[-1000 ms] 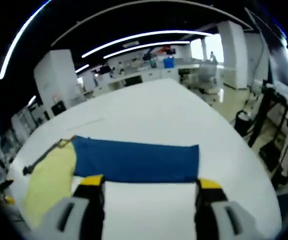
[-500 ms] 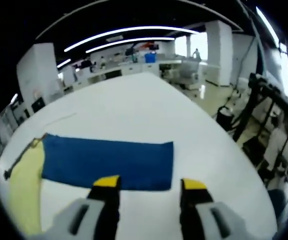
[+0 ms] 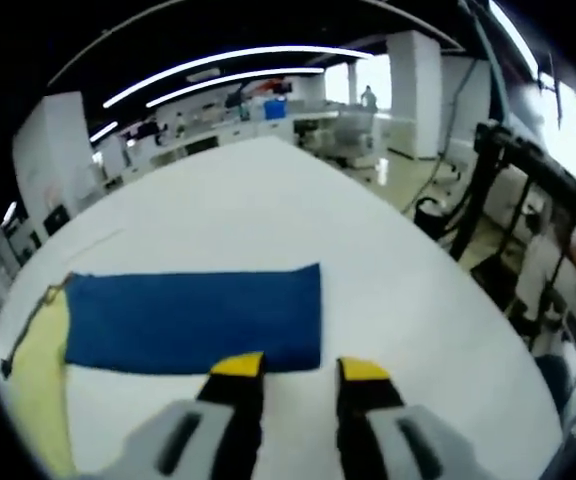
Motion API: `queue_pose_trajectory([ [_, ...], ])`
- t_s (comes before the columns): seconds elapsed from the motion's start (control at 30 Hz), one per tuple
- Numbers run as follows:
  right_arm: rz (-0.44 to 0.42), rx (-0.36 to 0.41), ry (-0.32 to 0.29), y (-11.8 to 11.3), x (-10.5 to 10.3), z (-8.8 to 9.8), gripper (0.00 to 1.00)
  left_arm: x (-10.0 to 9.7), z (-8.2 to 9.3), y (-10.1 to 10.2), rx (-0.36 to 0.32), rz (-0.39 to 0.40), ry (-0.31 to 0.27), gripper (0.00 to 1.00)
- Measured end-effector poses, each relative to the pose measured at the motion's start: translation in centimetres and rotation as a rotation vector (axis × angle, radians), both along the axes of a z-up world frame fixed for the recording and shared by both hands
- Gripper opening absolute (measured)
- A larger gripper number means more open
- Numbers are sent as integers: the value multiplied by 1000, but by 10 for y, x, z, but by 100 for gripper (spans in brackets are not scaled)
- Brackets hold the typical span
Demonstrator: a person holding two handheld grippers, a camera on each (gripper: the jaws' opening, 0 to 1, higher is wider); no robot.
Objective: Fold the garment on the visible template until the final outline fits inside the template.
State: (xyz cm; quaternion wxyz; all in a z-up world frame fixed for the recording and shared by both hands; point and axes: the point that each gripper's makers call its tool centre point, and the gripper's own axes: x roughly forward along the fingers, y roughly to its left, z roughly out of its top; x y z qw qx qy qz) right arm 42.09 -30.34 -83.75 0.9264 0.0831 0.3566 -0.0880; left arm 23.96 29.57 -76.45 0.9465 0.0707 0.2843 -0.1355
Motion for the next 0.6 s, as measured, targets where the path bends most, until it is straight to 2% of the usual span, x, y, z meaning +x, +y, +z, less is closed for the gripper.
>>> queue_pose_trajectory([
  [0.07,6,-19,28,0,0,-4,22,0,1,1,-1,2,-3,94],
  [0.17,27,-62,37,1,3,-4,18,0,0,2,-2,7,-2,93],
  [0.3,27,-65,42,1,4,-2,7,-3,-3,3,1,12,15,90],
  [0.37,31,-63,46,1,4,-2,5,-4,-4,4,4,12,24,90],
  [0.43,11,-25,45,1,2,-3,2,-4,-5,4,4,14,26,90],
  [0.5,-37,73,22,6,2,-2,0,-5,-6,4,6,16,31,89],
  [0.6,-44,116,29,6,-1,-3,0,-4,-7,5,14,16,35,88],
])
